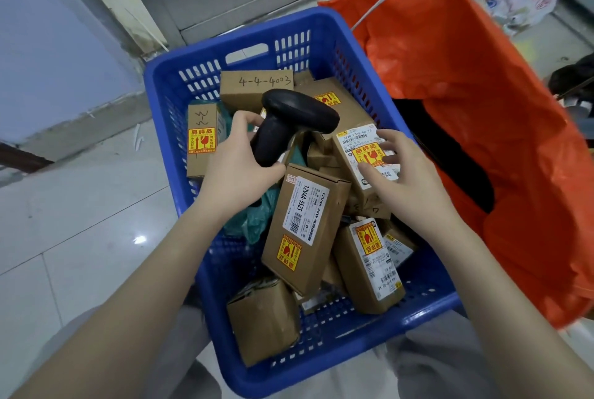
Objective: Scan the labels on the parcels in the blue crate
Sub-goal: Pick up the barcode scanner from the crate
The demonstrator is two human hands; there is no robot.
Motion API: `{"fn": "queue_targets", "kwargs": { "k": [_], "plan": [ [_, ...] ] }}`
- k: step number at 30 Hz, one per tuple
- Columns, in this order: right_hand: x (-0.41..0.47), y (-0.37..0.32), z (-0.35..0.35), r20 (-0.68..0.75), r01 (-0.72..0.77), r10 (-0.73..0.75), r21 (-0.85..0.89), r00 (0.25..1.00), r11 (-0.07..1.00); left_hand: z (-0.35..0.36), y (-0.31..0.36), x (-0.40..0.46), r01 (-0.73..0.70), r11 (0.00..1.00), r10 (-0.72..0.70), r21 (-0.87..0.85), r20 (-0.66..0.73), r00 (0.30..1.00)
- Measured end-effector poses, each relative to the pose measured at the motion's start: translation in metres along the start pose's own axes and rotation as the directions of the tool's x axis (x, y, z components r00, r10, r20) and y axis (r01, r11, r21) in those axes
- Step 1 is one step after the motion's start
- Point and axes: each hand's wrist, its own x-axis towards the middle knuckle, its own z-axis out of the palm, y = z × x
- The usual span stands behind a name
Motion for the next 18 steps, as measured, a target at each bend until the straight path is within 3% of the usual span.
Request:
{"fn": "queue_targets", "kwargs": {
  "k": [6,12,18],
  "plan": [
    [-0.007,0.006,0.003,0.017,-0.032,0.031,0.03,0.999,0.999,0.004,-0.006,-0.007,0.059,0.992,-0.052,-0.11,0.066,0.996],
    [-0.01,0.007,0.014,0.063,-0.04,0.039,0.017,0.997,0.999,0.012,-0.01,-0.002,0.194,0.924,-0.148,-0.33,0.16,0.976],
    [-0.007,0.009,0.022,0.106,-0.077,0.077,-0.003,0.991,0.997,0.01,-0.012,0.007,0.222,0.9,-0.152,-0.374,0.209,0.966]
  ]
}}
